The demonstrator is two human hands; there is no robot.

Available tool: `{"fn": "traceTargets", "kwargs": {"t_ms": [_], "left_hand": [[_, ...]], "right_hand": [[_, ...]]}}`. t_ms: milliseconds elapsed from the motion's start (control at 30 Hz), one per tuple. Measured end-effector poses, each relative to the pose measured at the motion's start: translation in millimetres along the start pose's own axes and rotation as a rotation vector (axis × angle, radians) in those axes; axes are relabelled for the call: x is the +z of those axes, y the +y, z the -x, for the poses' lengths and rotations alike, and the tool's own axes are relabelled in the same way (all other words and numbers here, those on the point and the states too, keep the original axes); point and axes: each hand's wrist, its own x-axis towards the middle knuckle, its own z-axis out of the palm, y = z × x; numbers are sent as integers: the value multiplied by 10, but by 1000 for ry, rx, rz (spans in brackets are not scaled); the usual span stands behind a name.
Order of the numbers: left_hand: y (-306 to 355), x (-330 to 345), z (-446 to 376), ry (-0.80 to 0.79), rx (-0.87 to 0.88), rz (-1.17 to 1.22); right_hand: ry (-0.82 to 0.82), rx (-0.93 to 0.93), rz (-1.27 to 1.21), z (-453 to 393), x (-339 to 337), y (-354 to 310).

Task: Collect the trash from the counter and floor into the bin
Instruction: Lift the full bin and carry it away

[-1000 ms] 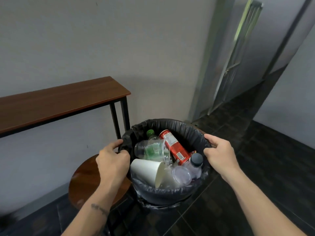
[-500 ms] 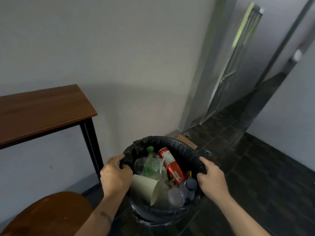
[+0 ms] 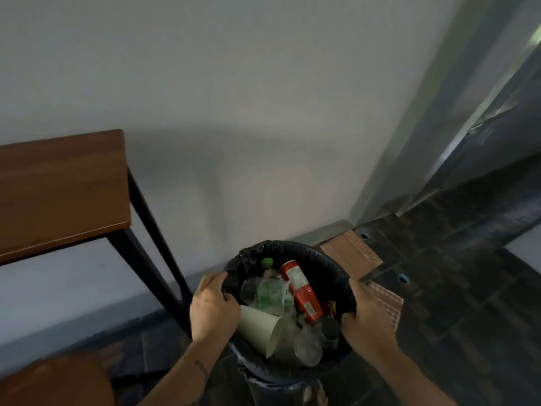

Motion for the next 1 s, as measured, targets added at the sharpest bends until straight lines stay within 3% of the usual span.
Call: {"fn": "traceTargets", "kwargs": {"t_ms": [300, 367, 467, 700, 1000], "left_hand": [[-348, 808, -491, -25, -182, -242], [-783, 1237, -715, -28, -240, -270], [-1287, 1691, -935, -34, -307, -269], [-3085, 2891, -1596, -53, -259, -367], [-4132, 3451, -1523, 2, -246, -384]], "right_hand": [[-313, -102, 192, -1224, 610, 318], [-374, -126, 233, -1650, 1170, 536], [-392, -177, 285, -2071, 1829, 746], [-371, -268, 327, -2873, 3965, 1375], [-343, -476, 365, -3158, 4987, 1627]]}}
